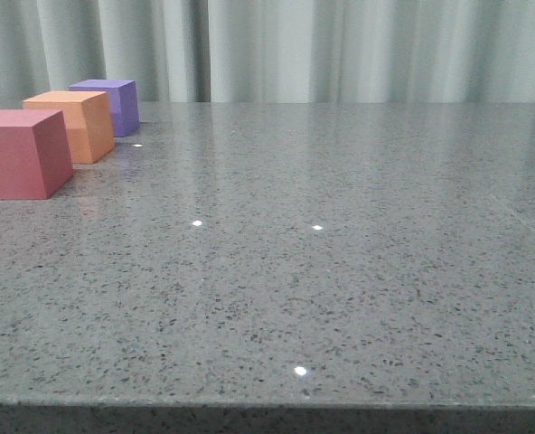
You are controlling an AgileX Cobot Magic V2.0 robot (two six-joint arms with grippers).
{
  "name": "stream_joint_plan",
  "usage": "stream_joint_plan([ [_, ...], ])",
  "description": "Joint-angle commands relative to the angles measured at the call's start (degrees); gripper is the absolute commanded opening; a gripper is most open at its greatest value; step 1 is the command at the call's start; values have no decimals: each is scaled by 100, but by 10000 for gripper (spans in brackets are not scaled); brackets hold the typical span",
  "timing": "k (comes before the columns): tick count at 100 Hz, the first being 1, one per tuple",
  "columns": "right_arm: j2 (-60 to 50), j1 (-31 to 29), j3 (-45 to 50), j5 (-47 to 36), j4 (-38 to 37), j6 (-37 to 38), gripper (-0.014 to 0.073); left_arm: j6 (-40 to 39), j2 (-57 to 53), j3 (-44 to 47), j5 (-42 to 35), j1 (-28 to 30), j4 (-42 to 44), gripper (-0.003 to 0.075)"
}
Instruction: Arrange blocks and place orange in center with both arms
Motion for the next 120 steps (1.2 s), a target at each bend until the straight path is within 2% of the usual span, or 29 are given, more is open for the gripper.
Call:
stream_joint_plan([
  [1, 4, -23, -148, -439, -127, -57, -69, -30, -6, 233, -468, 12, -9, -20],
  [61, 4, -23, -148, -439, -127, -57, -69, -30, -6, 233, -468, 12, -9, -20],
  [80, -332, -23, 25, -550, -382, -62, -69, -30, -6, 233, -468, 12, -9, -20],
  [106, -1703, -273, 1300, -1681, 239, -123, -69, -30, -6, 233, -468, 12, -9, -20],
  [120, -2536, -472, 2071, -2170, 1184, -815, -69, -30, -6, 233, -468, 12, -9, -20],
])
